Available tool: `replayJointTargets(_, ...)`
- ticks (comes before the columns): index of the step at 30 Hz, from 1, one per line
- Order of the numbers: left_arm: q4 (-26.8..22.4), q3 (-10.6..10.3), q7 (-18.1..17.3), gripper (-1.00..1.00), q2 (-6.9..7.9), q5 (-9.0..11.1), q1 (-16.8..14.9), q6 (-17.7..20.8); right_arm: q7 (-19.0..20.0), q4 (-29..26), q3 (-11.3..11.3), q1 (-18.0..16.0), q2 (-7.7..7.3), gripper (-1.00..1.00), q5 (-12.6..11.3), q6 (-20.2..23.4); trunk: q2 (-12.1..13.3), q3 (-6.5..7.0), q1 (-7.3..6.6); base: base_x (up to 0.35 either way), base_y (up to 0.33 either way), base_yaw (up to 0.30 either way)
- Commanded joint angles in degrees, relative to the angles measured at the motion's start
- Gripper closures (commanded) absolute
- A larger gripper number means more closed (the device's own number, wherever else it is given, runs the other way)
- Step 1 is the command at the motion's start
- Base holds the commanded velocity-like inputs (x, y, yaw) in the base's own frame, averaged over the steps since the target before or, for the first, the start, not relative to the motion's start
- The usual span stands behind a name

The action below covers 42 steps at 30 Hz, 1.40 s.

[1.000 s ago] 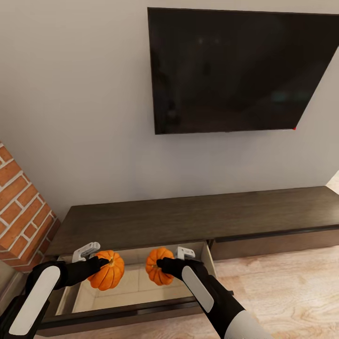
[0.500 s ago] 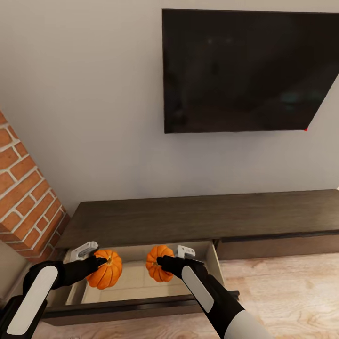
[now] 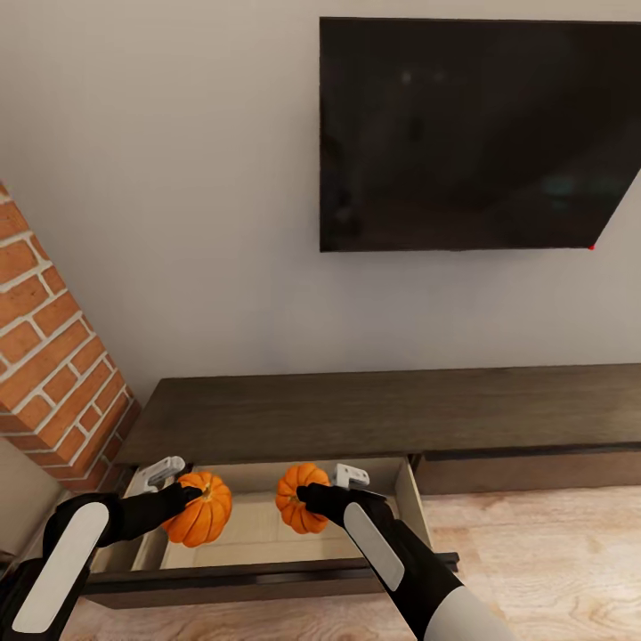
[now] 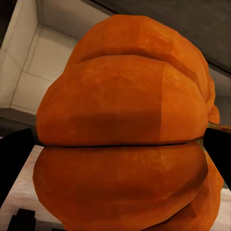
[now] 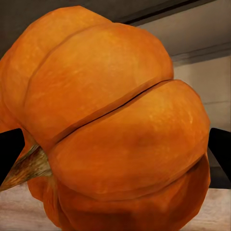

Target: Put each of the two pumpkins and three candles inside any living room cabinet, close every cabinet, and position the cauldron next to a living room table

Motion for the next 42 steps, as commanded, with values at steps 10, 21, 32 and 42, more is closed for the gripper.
replayJointTargets(10, -0.1, -0.1, 0.5, 1.0, 0.05, 0.5, 0.0, 0.1, -0.6, -0.1, 0.1, 0.0, -0.02, 1.0, -0.6, 0.2, 0.0, -0.05, 0.0, 0.096, 0.0, 0.002)
replayJointTargets(21, -0.1, -0.1, 0.5, 1.0, 0.03, 0.4, 0.0, 0.1, -0.5, 0.0, 0.1, 0.0, -0.02, 1.0, -0.6, 0.2, 0.0, -0.05, 0.0, 0.081, -0.074, 0.0)
replayJointTargets(32, -0.1, -0.1, 0.6, 1.0, 0.01, 0.4, 0.0, 0.1, -0.5, 0.0, 0.1, 0.0, -0.11, 1.0, -0.5, 0.1, -2.0, -0.95, 1.1, 0.004, -0.006, 0.0)
replayJointTargets(42, 2.4, -0.5, 0.5, 1.0, -0.08, -0.3, 0.0, -3.6, -0.6, 0.0, 0.1, 0.0, -0.23, 1.0, -0.4, -0.1, -6.0, -2.74, 3.29, 0.0, 0.0, 0.0)
